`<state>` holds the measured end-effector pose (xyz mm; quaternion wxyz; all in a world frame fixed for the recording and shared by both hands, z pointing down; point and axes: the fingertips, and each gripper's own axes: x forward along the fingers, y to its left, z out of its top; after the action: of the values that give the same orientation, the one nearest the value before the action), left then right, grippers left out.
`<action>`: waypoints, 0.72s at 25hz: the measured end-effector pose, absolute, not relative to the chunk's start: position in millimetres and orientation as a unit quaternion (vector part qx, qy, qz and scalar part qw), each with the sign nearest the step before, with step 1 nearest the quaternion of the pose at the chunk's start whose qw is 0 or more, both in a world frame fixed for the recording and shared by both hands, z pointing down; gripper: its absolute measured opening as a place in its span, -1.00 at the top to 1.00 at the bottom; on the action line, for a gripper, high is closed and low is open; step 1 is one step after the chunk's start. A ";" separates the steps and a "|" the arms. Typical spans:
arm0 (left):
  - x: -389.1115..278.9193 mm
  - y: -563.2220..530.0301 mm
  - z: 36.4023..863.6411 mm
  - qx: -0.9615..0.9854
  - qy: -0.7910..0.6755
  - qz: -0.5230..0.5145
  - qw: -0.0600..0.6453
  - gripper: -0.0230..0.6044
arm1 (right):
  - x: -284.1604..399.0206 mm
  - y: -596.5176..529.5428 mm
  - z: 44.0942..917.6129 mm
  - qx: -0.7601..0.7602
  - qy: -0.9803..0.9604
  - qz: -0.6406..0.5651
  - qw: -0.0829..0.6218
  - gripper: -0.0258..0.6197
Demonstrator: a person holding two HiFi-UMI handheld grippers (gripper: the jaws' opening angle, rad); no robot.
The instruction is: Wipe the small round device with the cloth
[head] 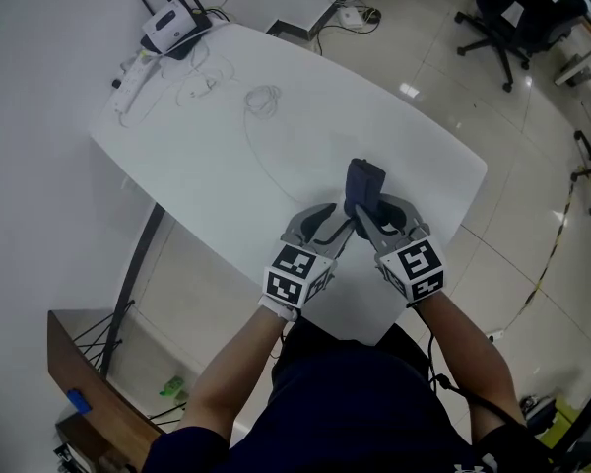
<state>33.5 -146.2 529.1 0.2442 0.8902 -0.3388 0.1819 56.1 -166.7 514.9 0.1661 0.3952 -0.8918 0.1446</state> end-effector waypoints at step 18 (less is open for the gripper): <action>43.3 -155.7 545.5 0.886 -0.319 0.130 0.309 0.37 | 120.4 -161.1 625.3 0.464 -0.774 0.424 0.076 0.69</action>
<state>43.3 -155.7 545.5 0.3092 0.8865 -0.3189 0.1299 120.4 -161.1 625.3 0.0762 0.4640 -0.7741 0.4238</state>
